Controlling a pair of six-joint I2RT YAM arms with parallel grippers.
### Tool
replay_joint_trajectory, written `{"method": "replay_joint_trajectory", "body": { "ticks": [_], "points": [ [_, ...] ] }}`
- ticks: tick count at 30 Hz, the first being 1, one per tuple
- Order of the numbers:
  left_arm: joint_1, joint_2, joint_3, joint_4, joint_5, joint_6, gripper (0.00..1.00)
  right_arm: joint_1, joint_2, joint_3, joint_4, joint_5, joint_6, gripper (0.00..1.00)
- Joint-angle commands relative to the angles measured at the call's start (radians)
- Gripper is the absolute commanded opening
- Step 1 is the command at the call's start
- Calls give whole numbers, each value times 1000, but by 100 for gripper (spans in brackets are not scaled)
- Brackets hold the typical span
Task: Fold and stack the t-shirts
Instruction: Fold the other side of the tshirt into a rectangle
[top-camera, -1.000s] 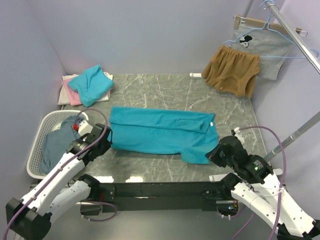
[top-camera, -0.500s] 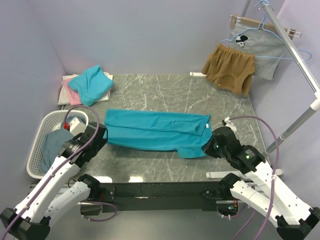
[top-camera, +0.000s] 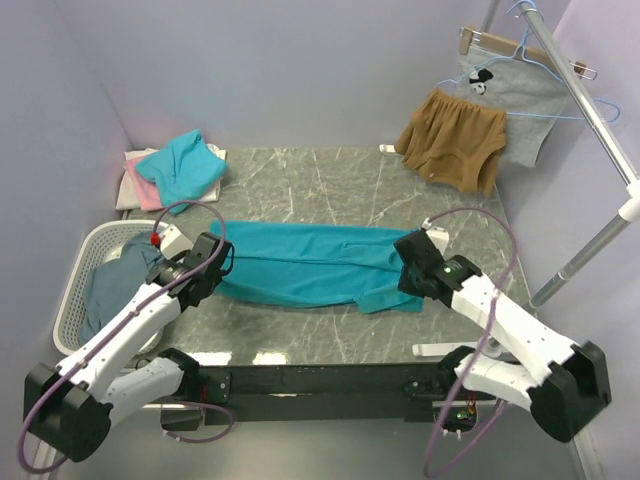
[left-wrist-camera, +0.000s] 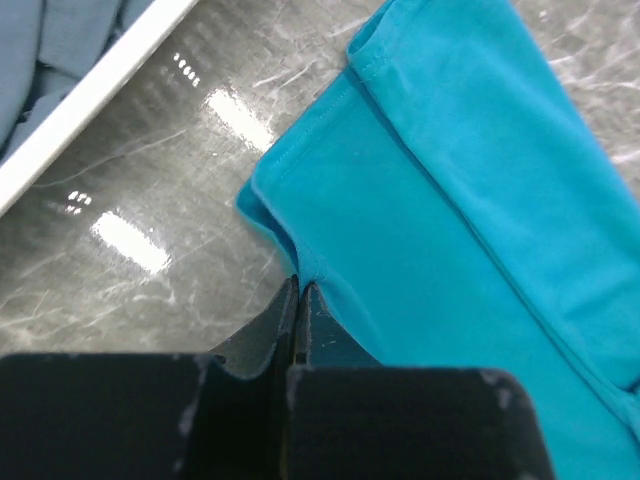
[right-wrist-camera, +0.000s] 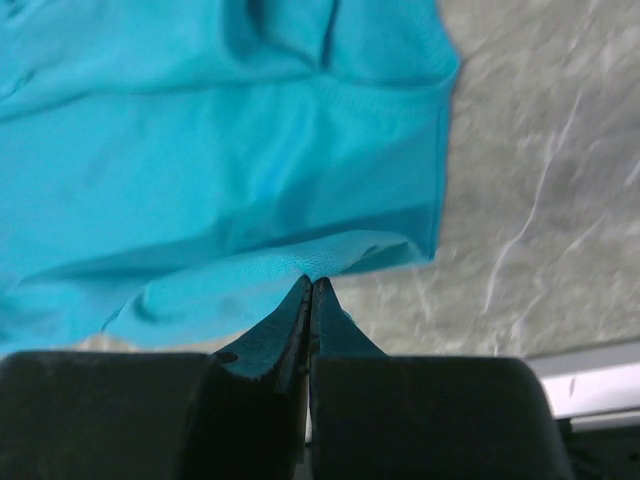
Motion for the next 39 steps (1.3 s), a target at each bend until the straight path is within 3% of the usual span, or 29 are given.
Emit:
{"method": "replay_joint_trajectory", "body": {
  "ticks": [1, 15, 17, 18, 19, 21, 22, 23, 28, 31, 36, 39],
  "points": [
    [28, 63, -21, 116, -12, 48, 1, -70, 110, 68, 117, 55, -88, 0],
    [172, 351, -9, 395, -35, 192, 2, -236, 477, 220, 253, -14, -252, 0],
    [172, 390, 19, 403, -60, 207, 10, -242, 533, 263, 250, 8, -266, 29],
    [174, 423, 27, 413, -61, 220, 15, -241, 550, 276, 245, 26, -264, 57],
    [174, 437, 34, 432, -72, 227, 37, -242, 564, 290, 240, 90, -261, 69],
    [177, 463, 62, 435, -90, 235, 58, -245, 555, 303, 236, 133, -267, 74],
    [177, 467, 74, 430, -106, 237, 76, -247, 520, 296, 242, 153, -270, 76],
    [177, 465, 96, 429, -106, 253, 77, -250, 499, 293, 254, 131, -283, 77],
    [177, 418, 114, 462, -14, 325, 80, -247, 400, 275, 248, -118, -290, 76],
    [175, 401, 110, 488, 124, 362, 80, -224, 382, 216, 242, -233, -261, 76],
    [166, 381, 32, 579, 311, 364, 80, -219, 356, 76, 370, -498, -194, 73],
    [165, 401, 2, 607, 345, 361, 79, -196, 360, 11, 438, -557, -151, 72]
  ]
}}
